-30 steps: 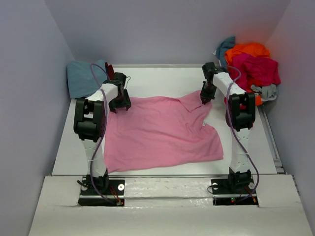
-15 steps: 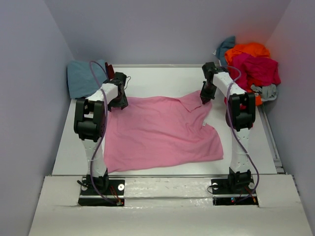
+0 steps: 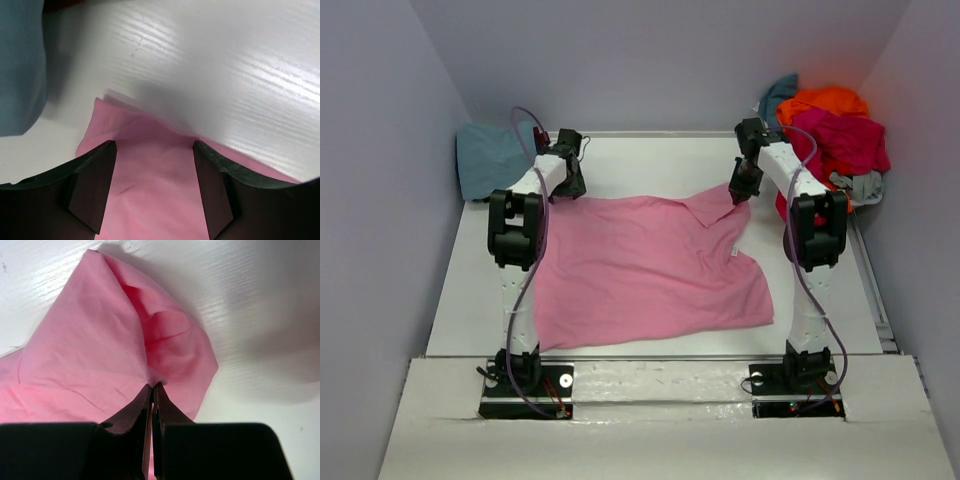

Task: Fold and stack the t-shirts
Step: Fold the tshirt

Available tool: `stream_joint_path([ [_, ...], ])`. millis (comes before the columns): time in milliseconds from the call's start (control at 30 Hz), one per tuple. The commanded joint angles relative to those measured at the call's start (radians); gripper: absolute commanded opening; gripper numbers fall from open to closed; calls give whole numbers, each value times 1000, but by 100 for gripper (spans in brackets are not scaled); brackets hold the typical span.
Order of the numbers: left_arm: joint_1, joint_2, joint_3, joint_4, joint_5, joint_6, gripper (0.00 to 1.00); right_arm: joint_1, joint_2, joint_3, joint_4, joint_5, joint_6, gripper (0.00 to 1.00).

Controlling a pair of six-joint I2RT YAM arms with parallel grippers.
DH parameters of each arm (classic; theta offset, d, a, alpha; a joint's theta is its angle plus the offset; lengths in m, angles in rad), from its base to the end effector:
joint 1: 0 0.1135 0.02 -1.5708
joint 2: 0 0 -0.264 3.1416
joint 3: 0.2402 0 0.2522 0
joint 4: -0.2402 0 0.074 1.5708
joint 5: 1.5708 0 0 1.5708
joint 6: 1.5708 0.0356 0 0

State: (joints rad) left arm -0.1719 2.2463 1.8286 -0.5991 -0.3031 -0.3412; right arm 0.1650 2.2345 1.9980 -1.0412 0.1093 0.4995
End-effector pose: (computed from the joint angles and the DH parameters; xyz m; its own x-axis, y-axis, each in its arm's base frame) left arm 0.4847 -0.0734 0.1832 -0.7925 -0.1866 -0.5807 -0.2723 0.9601 0.0632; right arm 0.4607 0.0728 0.2177 -0.8923 0.3341 -0.3036 0.3363 0.9406 0.0467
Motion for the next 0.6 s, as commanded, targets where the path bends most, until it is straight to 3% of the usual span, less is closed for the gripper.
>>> stream_joint_path([
  [0,31,36,93,-27,7,13,75,4,-76,-5,-25,-14,-18,7],
  [167,52,67,112,-33,21,10,75,4,-92,-13,-29,-20,-22,7],
  [333,61,52,31,-8,18,5,75,4,-87,-4,-37,-23,-22,7],
  [433,61,32,-28,16,39,-2,68,4,-82,10,-43,-23,-22,7],
  [533,61,6,-78,35,56,-10,46,4,-79,24,-48,-20,-24,7],
  [567,61,1,-87,36,62,-10,44,4,-81,25,-49,-19,-24,7],
])
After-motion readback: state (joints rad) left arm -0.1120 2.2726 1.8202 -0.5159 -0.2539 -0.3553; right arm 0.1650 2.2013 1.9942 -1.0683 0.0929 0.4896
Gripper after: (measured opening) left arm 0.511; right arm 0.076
